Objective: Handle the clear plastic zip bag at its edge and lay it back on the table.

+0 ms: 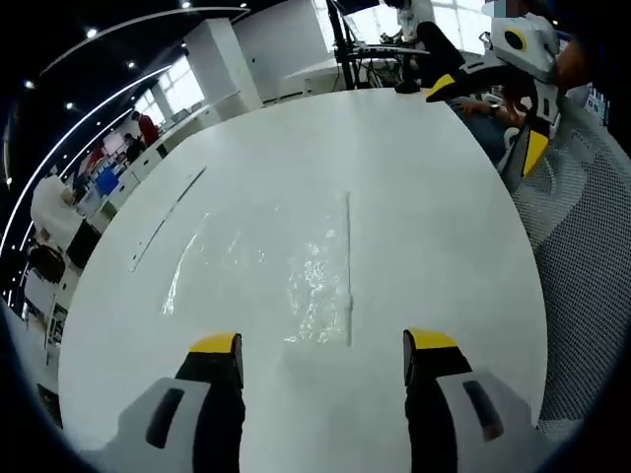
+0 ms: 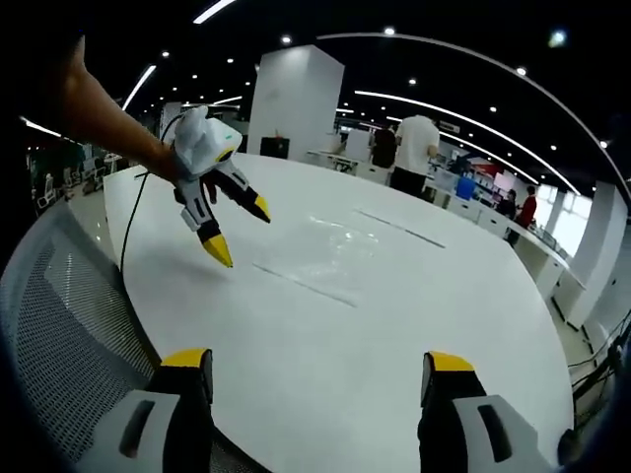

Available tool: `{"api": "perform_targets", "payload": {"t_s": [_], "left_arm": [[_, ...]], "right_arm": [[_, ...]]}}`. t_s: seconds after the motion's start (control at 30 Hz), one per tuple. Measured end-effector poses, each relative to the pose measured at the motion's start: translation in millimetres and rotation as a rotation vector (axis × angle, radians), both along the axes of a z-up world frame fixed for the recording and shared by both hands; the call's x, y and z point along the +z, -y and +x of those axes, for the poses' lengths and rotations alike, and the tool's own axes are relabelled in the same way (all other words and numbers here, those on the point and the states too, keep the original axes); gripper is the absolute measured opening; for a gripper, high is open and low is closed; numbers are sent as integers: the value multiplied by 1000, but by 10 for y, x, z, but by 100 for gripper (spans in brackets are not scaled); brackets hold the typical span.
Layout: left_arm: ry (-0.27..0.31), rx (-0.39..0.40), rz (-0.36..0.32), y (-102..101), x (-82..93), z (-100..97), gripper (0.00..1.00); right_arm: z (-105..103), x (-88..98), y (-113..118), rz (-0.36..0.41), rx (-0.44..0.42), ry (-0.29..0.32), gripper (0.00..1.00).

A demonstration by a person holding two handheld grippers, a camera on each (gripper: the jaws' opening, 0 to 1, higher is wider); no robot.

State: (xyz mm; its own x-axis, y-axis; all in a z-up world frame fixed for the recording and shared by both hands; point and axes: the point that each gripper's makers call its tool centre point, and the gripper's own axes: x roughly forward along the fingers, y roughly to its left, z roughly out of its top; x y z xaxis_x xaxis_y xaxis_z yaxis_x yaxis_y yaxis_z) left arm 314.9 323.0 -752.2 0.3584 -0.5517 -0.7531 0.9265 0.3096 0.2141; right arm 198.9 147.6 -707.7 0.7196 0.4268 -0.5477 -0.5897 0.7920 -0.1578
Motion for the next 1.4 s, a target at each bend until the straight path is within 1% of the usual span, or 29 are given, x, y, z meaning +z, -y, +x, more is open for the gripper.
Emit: {"api": "perform_targets", "payload": {"t_s": [0.13,0.3,0.4,0.43,0.53,0.63,0.7,0.77,0.83,0.9,0.97,1.03,1.07,1.23,1.4], "left_arm": [[-10,-29,20,19,-24,1,58],[-28,-57,28,69,-31,5,49],[-47,-71,38,105,-67,22,43],[-50,-72,39,110,-72,23,41],[-63,-81,50,136,-108,34,39],[-88,-88,57,160,-132,25,32],[-107,-88,64,162,-170,42,29],[-118,-88,72,148,-196,15,25],[-119,-91,82,144,-223,43,23],[-135,-84,80,132,-247,67,20],[-134,-85,73,146,-235,72,19],[-170,-73,58,155,-250,53,17],[-204,-57,44,169,-256,24,16],[-202,-58,29,155,-258,58,15],[-223,-32,2,157,-270,95,14]], "right_arm": [[5,-1,15,-6,-5,1,83],[9,6,18,-3,-8,3,82],[8,4,19,-3,-8,2,82],[9,4,20,-3,-8,2,82],[8,-2,26,-6,-9,0,82],[7,-5,27,-15,-5,2,81],[9,-6,33,-14,-8,1,81],[14,-4,43,-12,-15,2,81],[15,-5,50,-12,-18,2,80],[17,-6,57,-13,-22,2,80],[18,-9,63,-12,-24,1,80],[20,-10,69,-12,-26,1,79],[20,-12,71,-13,-27,1,79],[19,-15,78,-12,-30,0,78],[19,-20,74,-13,-28,-1,76]]}}
